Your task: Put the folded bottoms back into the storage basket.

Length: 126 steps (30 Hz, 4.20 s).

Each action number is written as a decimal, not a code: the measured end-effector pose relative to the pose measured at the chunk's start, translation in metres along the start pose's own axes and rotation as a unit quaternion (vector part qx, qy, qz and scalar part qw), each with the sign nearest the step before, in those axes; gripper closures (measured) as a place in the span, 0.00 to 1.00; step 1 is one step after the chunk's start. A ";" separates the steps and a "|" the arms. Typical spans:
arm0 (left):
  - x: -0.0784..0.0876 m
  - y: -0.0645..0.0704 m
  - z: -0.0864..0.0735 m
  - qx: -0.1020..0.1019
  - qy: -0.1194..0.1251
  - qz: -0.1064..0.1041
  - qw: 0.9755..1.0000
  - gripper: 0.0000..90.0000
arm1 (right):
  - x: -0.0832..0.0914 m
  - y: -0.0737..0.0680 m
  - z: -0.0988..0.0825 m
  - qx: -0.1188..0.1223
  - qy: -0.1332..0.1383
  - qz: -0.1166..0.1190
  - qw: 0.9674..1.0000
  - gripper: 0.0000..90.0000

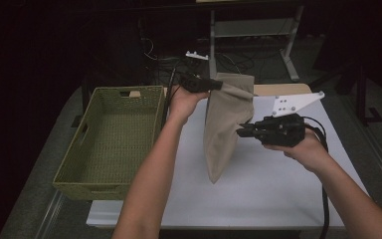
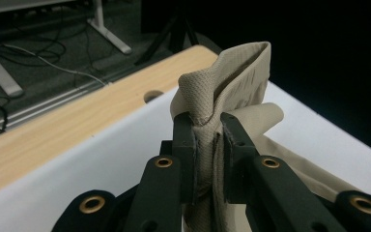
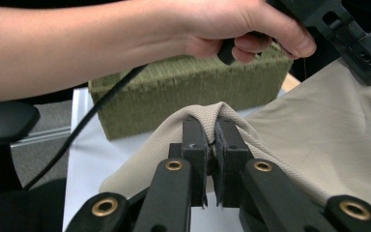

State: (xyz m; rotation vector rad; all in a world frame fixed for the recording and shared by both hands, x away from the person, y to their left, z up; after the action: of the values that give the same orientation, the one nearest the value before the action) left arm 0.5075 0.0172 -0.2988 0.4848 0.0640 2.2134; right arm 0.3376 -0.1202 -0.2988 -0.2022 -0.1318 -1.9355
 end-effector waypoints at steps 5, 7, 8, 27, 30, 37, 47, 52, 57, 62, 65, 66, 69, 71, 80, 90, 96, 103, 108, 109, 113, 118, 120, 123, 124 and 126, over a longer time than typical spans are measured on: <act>0.019 -0.003 0.015 0.002 0.006 0.000 1.000 0.87 | -0.009 0.000 0.021 0.009 0.005 0.010 1.000 0.93; 0.028 -0.004 0.022 0.003 0.012 0.001 1.000 0.87 | -0.014 -0.001 0.028 0.009 0.007 0.014 1.000 0.93; 0.032 -0.005 0.024 0.006 0.015 0.004 1.000 0.87 | -0.016 -0.001 0.032 0.009 0.007 0.017 1.000 0.93; 0.124 -0.032 0.048 0.013 0.057 0.039 0.998 0.87 | -0.084 -0.029 0.084 0.032 0.006 0.074 0.997 0.93; 0.136 -0.045 0.046 0.019 0.060 0.042 0.997 0.87 | -0.101 -0.032 0.085 0.033 0.002 0.081 0.996 0.93; 0.167 -0.074 0.042 0.017 0.065 0.054 0.996 0.87 | -0.144 -0.042 0.095 0.032 -0.002 0.089 0.995 0.93; 0.204 -0.114 0.031 0.015 0.073 0.061 0.995 0.87 | -0.203 -0.058 0.103 0.035 -0.013 0.101 0.994 0.93; 0.215 -0.136 0.014 0.025 0.067 0.067 0.995 0.87 | -0.233 -0.066 0.098 0.035 -0.026 0.109 0.993 0.93; 0.225 -0.157 -0.008 0.031 0.066 0.071 0.995 0.87 | -0.264 -0.074 0.086 0.033 -0.039 0.122 0.991 0.93; 0.232 -0.176 -0.028 0.045 0.066 0.085 0.993 0.87 | -0.290 -0.081 0.069 0.031 -0.054 0.127 0.990 0.93; 0.233 -0.184 -0.039 0.051 0.066 0.092 0.992 0.87 | -0.305 -0.084 0.057 0.027 -0.062 0.127 0.990 0.93; 0.233 -0.185 -0.042 0.052 0.066 0.093 0.992 0.87 | -0.309 -0.084 0.053 0.023 -0.063 0.128 0.989 0.93; 0.230 -0.192 -0.054 0.057 0.063 0.101 0.991 0.87 | -0.318 -0.086 0.044 0.022 -0.072 0.127 0.989 0.93; 0.228 -0.196 -0.063 0.062 0.063 0.103 0.991 0.87 | -0.322 -0.087 0.039 0.023 -0.076 0.125 0.989 0.93; 0.210 -0.205 -0.091 0.082 0.049 0.112 0.989 0.87 | -0.328 -0.087 0.003 0.018 -0.110 0.119 0.987 0.93; 0.192 -0.203 -0.104 0.087 0.035 0.107 0.990 0.87 | -0.310 -0.088 -0.016 0.008 -0.122 0.124 0.985 0.90; 0.184 -0.203 -0.108 0.093 0.031 0.104 0.990 0.87 | -0.287 -0.088 -0.021 -0.005 -0.127 0.140 0.982 0.67; 0.180 -0.207 -0.106 0.093 0.034 0.121 0.988 0.87 | -0.269 -0.075 -0.008 -0.015 -0.097 0.116 0.988 0.55; 0.172 -0.217 -0.109 0.097 0.020 0.142 0.985 0.87 | -0.258 -0.067 0.000 -0.021 -0.079 0.104 0.991 0.53; 0.170 -0.218 -0.109 0.097 0.019 0.145 0.984 0.87 | -0.255 -0.065 0.001 -0.022 -0.075 0.100 0.992 0.53; 0.164 -0.224 -0.114 0.091 0.013 0.160 0.983 0.85 | -0.248 -0.058 0.002 -0.027 -0.072 0.092 0.993 0.52; 0.166 -0.239 -0.115 0.087 0.005 0.212 0.973 0.60 | -0.240 -0.049 0.005 -0.028 -0.067 0.081 0.994 0.52; 0.167 -0.239 -0.110 0.083 0.016 0.216 0.973 0.52 | -0.237 -0.047 0.006 -0.031 -0.063 0.080 0.994 0.51; 0.165 -0.231 -0.102 0.078 0.019 0.199 0.977 0.46 | -0.232 -0.041 0.007 -0.031 -0.061 0.072 0.995 0.50; 0.164 -0.228 -0.100 0.075 0.014 0.195 0.978 0.43 | -0.231 -0.040 0.007 -0.032 -0.061 0.070 0.995 0.50; 0.160 -0.219 -0.098 0.077 0.006 0.169 0.983 0.38 | -0.227 -0.036 0.007 -0.034 -0.060 0.064 0.996 0.49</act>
State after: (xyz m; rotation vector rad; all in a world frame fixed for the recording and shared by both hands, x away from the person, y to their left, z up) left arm 0.5432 0.2901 -0.3842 0.6049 0.1708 2.5571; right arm 0.3855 0.1014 -0.3378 -0.3634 -0.1296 -1.8016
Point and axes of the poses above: each handheld gripper's, and its own axes: x roughly backward along the jaws, z roughly out of its top, y roughly to its right, the point moved 7 cm from there along -x, roughly forward along the jaws, and after that the axes turned 13 degrees about y, right-handed, at the moved point
